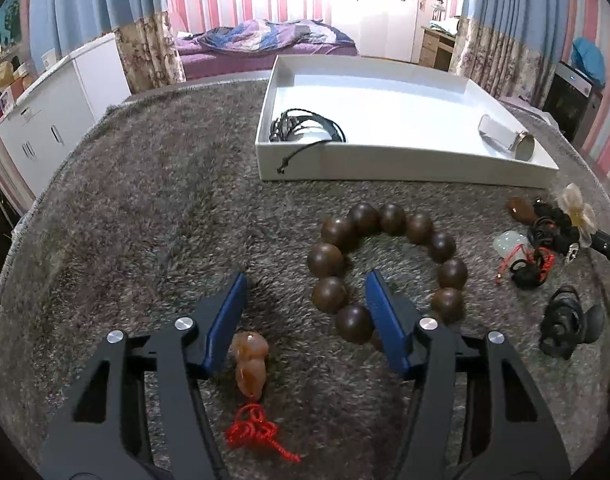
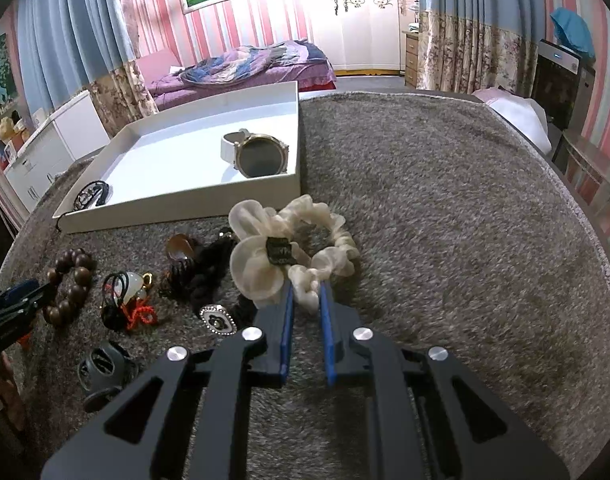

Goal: Organize jewelry
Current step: 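Grasp the cream scrunchie with the right tool while the left tool grasps the wooden bead bracelet, then carry the scrunchie in the right tool while the left tool carries the bead bracelet to the tray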

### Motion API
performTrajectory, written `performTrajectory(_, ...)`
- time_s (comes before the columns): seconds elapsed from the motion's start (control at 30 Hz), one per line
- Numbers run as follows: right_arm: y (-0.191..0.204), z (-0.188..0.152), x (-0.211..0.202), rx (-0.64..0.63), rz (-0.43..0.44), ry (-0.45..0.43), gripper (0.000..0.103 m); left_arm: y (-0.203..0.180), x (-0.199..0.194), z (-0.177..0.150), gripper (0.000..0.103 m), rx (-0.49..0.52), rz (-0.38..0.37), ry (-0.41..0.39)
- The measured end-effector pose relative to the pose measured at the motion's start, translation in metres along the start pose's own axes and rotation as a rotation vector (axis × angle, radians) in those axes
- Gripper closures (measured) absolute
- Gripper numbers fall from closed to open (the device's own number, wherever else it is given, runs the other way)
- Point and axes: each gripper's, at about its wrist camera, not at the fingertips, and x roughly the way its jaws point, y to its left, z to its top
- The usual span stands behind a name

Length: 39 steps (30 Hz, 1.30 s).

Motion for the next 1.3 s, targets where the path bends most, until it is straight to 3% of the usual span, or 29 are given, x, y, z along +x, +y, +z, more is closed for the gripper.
performTrajectory(0.1,0.001,-0.001,0.001,0.0,0.001,0.003,0.091,-0.003,0.003,-0.001,0.051,0.008,-0.013,-0.004)
performTrajectory(0.23,0.003,-0.003,0.001,-0.008,0.0,-0.004,0.093,-0.008,0.003,-0.001,0.075,0.021,-0.052,-0.011)
performTrajectory(0.4,0.003,0.0,-0.007,-0.002,0.01,-0.026,0.093,-0.006,0.002,-0.001,0.078,0.005,-0.077,-0.025)
performTrajectory(0.43,0.003,0.001,-0.01,-0.001,0.012,-0.031,0.093,-0.005,0.0,-0.001,0.085,0.004,-0.075,-0.034)
performTrajectory(1.07,-0.002,0.005,-0.053,0.004,0.034,-0.106,0.093,0.01,-0.051,0.006,0.086,-0.042,-0.1,-0.135)
performTrajectory(1.3,-0.001,0.016,-0.062,-0.007,0.038,-0.132,0.093,0.007,-0.076,0.026,0.086,-0.018,-0.088,-0.2)
